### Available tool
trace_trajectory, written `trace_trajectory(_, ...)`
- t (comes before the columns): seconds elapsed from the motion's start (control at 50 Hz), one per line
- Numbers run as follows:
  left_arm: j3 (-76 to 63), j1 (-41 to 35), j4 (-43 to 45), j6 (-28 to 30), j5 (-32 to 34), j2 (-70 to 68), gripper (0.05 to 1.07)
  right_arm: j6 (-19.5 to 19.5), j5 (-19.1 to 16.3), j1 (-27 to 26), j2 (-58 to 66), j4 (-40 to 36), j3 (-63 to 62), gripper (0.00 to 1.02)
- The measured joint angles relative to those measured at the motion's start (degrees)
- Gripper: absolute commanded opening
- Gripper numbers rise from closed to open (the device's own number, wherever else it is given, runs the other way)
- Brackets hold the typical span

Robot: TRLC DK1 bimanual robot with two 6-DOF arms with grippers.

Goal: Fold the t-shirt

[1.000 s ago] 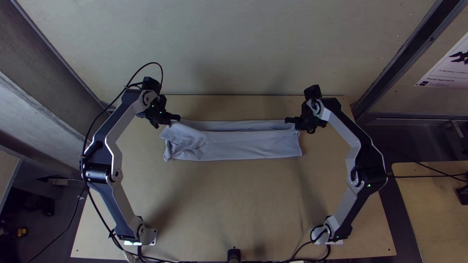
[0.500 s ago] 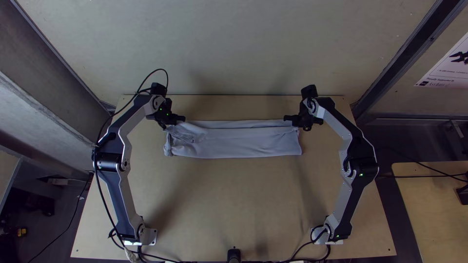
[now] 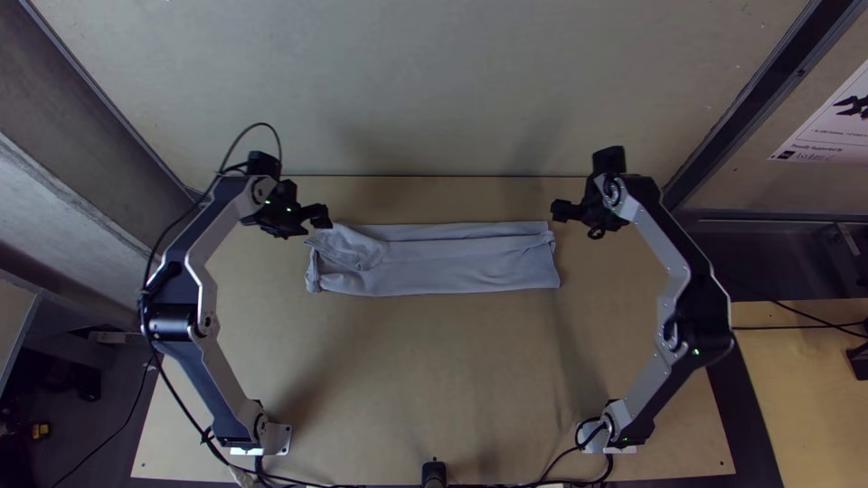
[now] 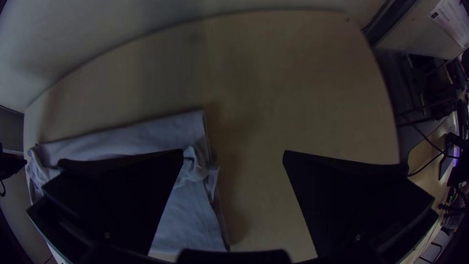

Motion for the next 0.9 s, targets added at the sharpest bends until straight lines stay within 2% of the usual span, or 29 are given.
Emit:
trace_trajectory(0.2,-2.2,4.1,-1.8,-1.5,7.1,-4.8,1.03,0.0,0.0,-0.2,-9.9,0.5,-5.3,0.99)
trace_trajectory(0.36,-7.0,6.7,-1.7,-1.9,14.1,-6.7,1.03,-0.6,1.5,-1.5,-14.1,0.7,-11.3,0.99)
trace_trajectory(0.62,-17.4,10.7,1.8,0.2,26.1,-8.6,1.03,-2.0,1.7,-3.6,-23.4,0.8,-16.5,0.99)
trace_trajectory(0.9,-24.2,13.8,7.2,3.0,27.4,-8.1,1.03,-2.9,1.7,-3.6,-28.3,0.9,-21.8,0.99)
